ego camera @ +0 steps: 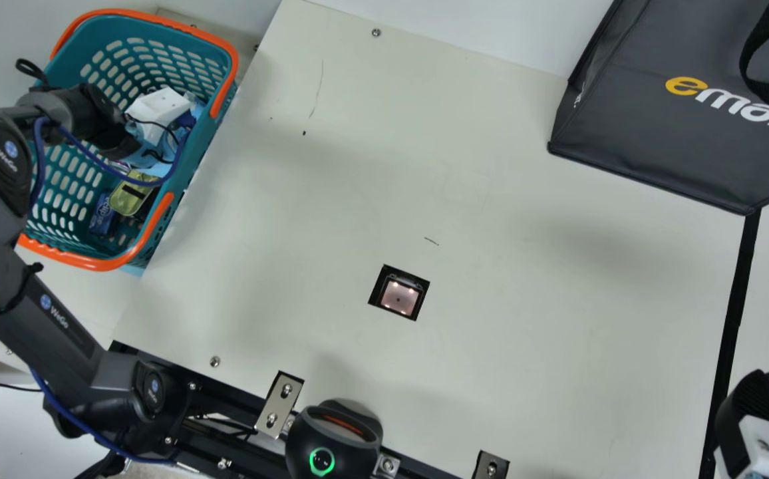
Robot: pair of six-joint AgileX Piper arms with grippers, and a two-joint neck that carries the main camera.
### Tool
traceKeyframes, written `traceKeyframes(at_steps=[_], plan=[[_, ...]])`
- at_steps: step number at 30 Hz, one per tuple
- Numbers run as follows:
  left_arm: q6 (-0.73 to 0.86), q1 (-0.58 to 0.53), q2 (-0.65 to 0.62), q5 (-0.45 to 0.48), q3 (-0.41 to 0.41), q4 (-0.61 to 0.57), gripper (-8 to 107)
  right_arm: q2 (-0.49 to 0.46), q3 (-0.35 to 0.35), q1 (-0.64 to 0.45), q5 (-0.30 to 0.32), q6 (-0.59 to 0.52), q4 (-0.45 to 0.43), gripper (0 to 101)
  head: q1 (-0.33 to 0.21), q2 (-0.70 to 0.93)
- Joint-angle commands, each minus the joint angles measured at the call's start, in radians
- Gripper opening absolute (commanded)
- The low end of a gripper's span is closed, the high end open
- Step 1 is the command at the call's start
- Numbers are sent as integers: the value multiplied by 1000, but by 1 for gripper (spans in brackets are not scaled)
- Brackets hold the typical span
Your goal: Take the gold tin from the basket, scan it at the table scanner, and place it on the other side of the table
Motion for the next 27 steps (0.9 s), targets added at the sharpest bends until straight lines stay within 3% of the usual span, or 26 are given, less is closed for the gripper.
traceKeyframes(at_steps=[1,6,21,27], plan=[[-4,2,3,-2,-7,2,90,0,0,0,0,0,0,95,-30,4],[-11,9,12,3,-25,5,90,0,0,0,0,0,0,95,-30,4],[10,18,18,0,-52,-23,-8,0,0,0,0,0,0,95,-30,4],[1,20,3,14,-59,-43,-8,0,0,0,0,0,0,95,-30,4]])
